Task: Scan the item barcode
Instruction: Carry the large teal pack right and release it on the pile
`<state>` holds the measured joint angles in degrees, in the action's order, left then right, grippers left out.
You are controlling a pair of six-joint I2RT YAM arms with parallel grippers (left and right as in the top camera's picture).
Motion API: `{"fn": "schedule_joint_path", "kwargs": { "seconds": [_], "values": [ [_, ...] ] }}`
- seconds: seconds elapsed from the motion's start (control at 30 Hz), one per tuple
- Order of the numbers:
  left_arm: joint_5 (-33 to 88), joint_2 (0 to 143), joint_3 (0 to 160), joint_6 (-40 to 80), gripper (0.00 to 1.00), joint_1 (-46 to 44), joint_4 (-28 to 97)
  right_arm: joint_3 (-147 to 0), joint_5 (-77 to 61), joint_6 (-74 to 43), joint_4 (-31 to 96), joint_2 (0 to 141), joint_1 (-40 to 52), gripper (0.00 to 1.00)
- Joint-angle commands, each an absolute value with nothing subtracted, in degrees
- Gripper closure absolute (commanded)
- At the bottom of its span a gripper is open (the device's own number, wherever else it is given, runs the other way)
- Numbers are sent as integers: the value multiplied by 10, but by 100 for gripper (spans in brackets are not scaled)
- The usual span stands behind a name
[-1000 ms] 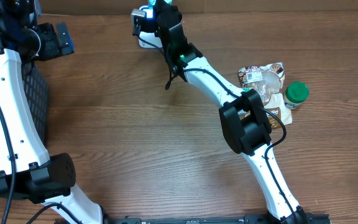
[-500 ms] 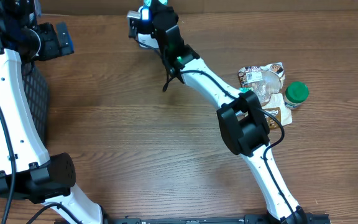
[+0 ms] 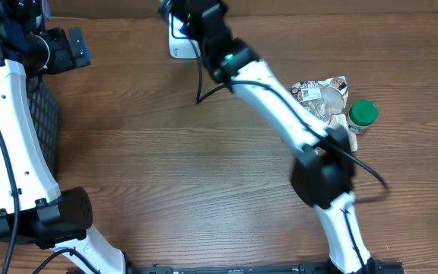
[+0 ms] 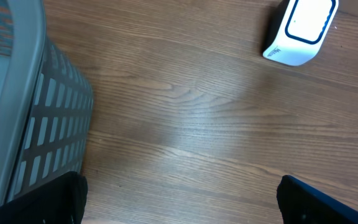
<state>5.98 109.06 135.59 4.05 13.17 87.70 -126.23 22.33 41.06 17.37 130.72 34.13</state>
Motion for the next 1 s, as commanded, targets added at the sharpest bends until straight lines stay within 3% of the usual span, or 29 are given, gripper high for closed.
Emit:
{"fn": "schedule_joint_path", "kwargs": {
  "seconds": [0.0,0.13,0.5,0.67,0.97],
  "values": [
    [66,1083,1361,32,0,131,876,-1273,237,124,293,1173,335,96],
    [66,1083,1361,32,0,131,876,-1273,227,-44,518,1076,323,96],
    [66,1083,1361,32,1,131,876,-1270,157,-300,859,990,211,96],
    [66,1083,1361,32,0,131,876,-1176,152,-333,871,992,138,96],
    [66,1083,1361,32,0,131,876,-946,110,-332,703,992,66,96]
  ]
}}
